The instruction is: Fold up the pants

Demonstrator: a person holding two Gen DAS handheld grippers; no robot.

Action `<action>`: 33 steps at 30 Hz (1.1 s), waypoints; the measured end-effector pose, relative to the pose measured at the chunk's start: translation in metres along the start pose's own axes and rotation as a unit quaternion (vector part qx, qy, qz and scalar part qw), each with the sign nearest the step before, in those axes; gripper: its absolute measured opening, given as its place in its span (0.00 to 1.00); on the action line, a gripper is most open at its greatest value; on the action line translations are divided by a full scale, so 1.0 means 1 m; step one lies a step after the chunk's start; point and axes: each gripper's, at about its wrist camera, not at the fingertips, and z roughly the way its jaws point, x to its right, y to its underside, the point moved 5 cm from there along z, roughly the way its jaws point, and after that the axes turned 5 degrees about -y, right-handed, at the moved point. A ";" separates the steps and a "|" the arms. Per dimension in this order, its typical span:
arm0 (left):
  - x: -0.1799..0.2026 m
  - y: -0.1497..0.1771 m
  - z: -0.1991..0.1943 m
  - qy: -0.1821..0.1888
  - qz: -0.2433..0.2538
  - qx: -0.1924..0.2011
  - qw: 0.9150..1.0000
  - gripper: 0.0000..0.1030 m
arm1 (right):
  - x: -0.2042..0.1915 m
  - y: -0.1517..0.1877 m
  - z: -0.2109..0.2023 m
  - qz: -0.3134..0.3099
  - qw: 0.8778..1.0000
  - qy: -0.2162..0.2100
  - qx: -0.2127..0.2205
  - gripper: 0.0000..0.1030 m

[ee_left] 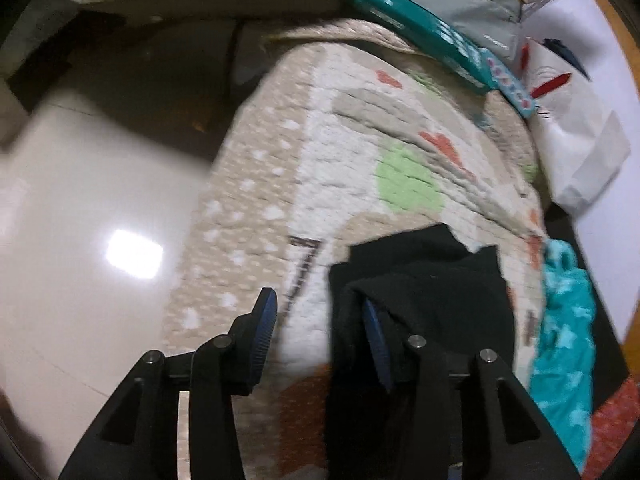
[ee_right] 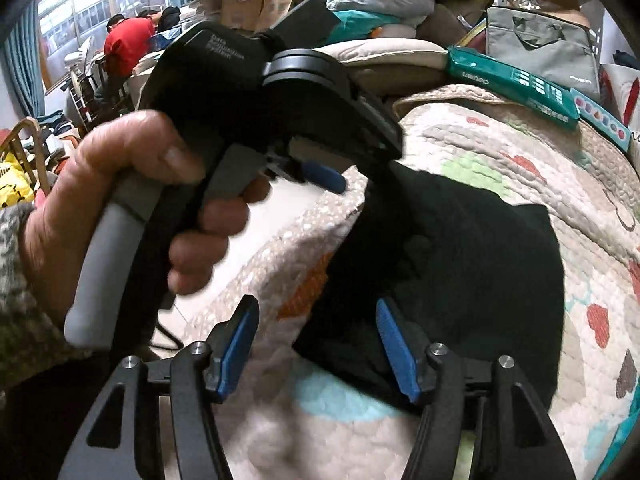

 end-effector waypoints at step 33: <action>0.023 0.025 0.005 -0.067 -0.005 0.035 0.997 0.65 | 0.213 -0.056 0.031 0.172 0.968 0.165 -0.073 0.65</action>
